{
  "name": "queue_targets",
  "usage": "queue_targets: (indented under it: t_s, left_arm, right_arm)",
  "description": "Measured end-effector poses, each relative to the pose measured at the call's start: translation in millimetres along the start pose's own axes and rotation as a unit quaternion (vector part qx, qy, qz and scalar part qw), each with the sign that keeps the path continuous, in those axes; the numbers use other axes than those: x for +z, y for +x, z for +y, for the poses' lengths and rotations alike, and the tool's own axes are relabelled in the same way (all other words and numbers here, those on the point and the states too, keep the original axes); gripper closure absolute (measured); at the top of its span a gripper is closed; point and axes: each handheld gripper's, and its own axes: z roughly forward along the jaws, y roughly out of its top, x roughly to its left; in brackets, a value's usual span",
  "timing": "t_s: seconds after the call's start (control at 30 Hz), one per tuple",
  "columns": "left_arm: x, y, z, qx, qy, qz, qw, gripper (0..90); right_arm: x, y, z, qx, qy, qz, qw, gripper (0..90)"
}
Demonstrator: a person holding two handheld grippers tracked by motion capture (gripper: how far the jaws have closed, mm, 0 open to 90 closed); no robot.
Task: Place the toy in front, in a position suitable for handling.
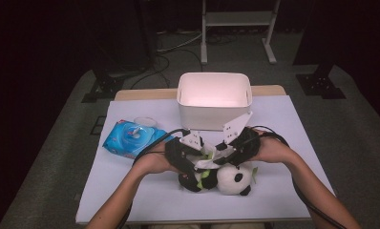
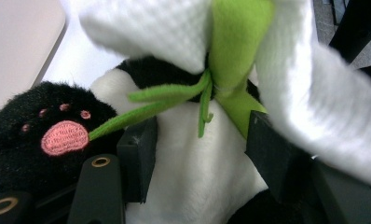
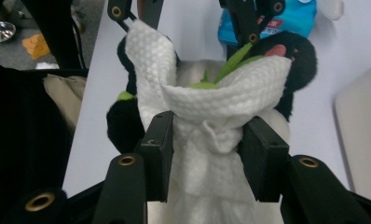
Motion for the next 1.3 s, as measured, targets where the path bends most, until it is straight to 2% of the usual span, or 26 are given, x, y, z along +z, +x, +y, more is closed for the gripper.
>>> queue_targets:
  t_s: [0.1,0.23,0.53,0.77,1.0,1.3]
  left_arm:
    - [0.2,-0.1,-0.4,0.000,-0.001,0.001,1.0000,43.4]
    - [0.2,0.1,-1.3,-0.004,-0.003,0.001,1.0000,43.5]
    - [0.4,0.6,0.3,-0.005,-0.002,0.001,1.0000,43.4]
    - [0.4,1.1,0.5,-0.005,0.000,0.000,1.0000,43.3]
    - [0.5,0.8,1.2,-0.006,0.001,0.001,1.0000,43.3]
    - [0.7,0.7,1.0,-0.006,0.001,0.001,1.0000,43.3]
  right_arm:
    - [6.3,-1.1,1.9,0.006,0.001,0.002,1.0000,57.8]
    - [8.6,-0.7,2.0,0.006,-0.003,0.005,1.0000,67.0]
    - [-5.4,1.0,-13.1,0.016,-0.006,-0.005,0.9998,74.7]
    - [-21.1,0.6,-25.6,0.033,-0.012,-0.017,0.9992,76.1]
    - [-32.3,-1.2,-44.7,0.053,0.013,-0.040,0.9977,76.4]
    - [-35.3,-6.4,-69.8,0.085,0.035,-0.047,0.9946,76.3]
